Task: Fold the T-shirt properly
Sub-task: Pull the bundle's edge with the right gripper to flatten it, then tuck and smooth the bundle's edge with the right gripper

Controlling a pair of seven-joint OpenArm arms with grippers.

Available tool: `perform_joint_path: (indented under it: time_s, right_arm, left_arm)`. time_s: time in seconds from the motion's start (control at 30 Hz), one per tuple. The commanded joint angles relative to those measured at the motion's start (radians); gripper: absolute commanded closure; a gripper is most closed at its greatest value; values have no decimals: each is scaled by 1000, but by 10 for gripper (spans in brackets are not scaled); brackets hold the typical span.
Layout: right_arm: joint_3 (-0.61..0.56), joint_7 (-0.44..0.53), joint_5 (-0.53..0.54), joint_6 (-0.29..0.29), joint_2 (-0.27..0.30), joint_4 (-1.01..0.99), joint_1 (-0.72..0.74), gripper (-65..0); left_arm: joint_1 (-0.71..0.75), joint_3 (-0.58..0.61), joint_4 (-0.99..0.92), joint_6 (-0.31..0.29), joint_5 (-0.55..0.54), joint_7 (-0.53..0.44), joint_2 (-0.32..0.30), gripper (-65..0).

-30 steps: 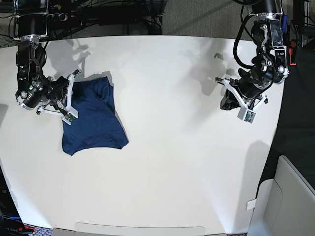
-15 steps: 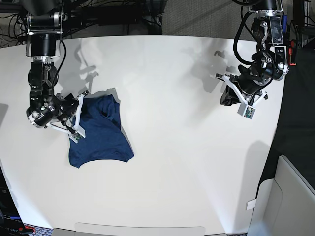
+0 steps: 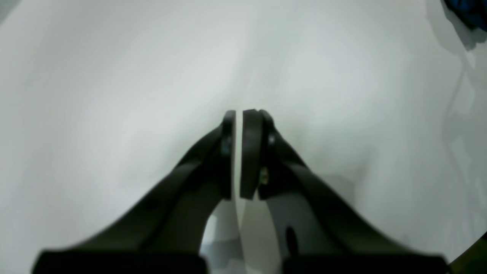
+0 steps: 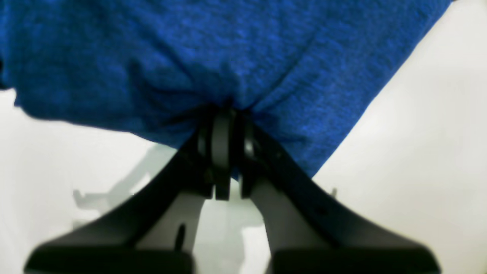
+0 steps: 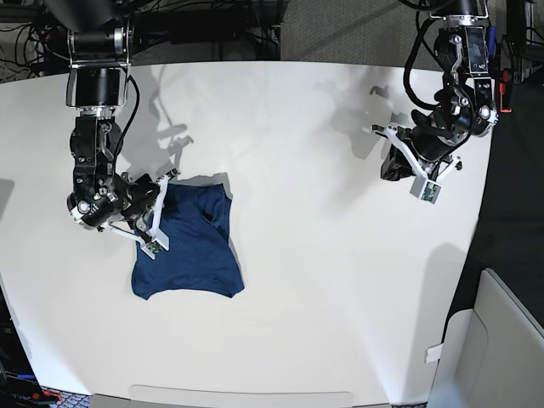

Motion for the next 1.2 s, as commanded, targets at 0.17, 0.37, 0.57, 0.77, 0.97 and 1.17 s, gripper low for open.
perform_joint_path:
  time_s: [0.17,0.37,0.57,0.77,0.97,1.17]
  right_arm:
    - [-4,-12,10,6,-3,-2,1,-25]
    - [3,-13,12,6,-12,5,2,-25]
    - [3,-70,174,6,19,91,-13,-25]
    - [34,-104,401,6,100,237,-88,-24]
    - [190,-104,519,6,169,323,-217,-24]
    - [290,-104,596,6,244,403,-363,-25]
  left_arm:
    - [-11,-9,20,-3,-11,-15,-14,-17]
    - [-14,-9,20,-3,-13,-15,-14,-17]
    - [-11,-12,27,-3,-13,-15,-14,-17]
    - [33,-86,122,-3,-13,-9,-6,-17]
    - [118,-86,169,-3,-13,-9,-6,-17]
    - [211,-86,196,-3,-13,-14,-8,-17]
